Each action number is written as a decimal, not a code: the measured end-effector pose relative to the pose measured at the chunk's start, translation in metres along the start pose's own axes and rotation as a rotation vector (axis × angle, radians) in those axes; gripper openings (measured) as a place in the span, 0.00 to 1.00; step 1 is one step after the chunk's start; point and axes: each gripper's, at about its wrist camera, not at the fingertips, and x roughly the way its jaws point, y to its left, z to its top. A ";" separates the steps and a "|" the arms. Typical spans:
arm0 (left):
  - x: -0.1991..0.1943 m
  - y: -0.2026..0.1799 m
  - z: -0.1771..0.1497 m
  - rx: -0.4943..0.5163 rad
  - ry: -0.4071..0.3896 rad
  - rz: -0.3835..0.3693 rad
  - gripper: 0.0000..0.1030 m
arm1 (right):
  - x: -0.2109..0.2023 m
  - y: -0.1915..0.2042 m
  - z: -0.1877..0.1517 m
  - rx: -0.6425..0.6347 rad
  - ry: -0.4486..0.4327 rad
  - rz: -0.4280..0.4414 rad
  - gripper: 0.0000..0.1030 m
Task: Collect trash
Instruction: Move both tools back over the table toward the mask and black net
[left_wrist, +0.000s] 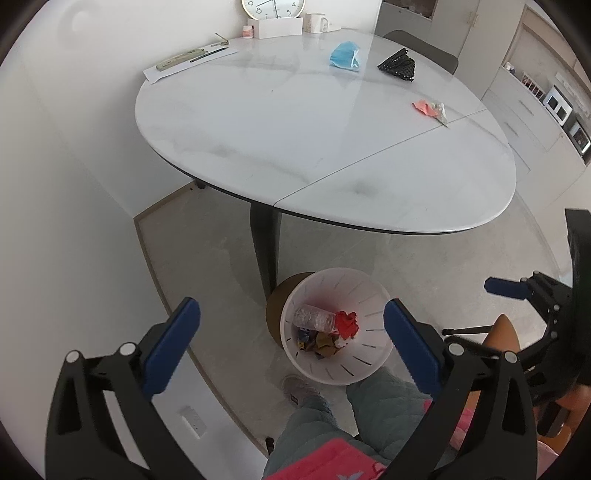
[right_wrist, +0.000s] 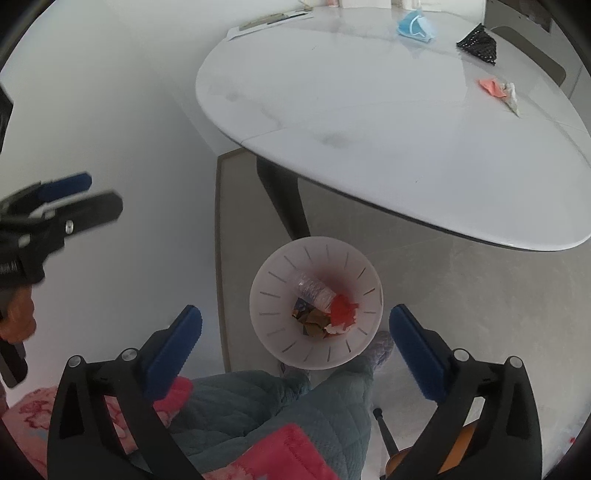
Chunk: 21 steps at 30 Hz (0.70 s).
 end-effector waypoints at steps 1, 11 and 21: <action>-0.001 0.000 0.000 -0.002 -0.002 -0.004 0.93 | -0.003 -0.002 0.001 0.008 -0.008 -0.007 0.98; -0.024 -0.024 0.023 0.051 -0.074 -0.049 0.93 | -0.052 -0.047 0.004 0.114 -0.102 -0.096 0.98; -0.013 -0.095 0.070 0.093 -0.097 -0.075 0.93 | -0.088 -0.137 0.018 0.163 -0.168 -0.161 0.98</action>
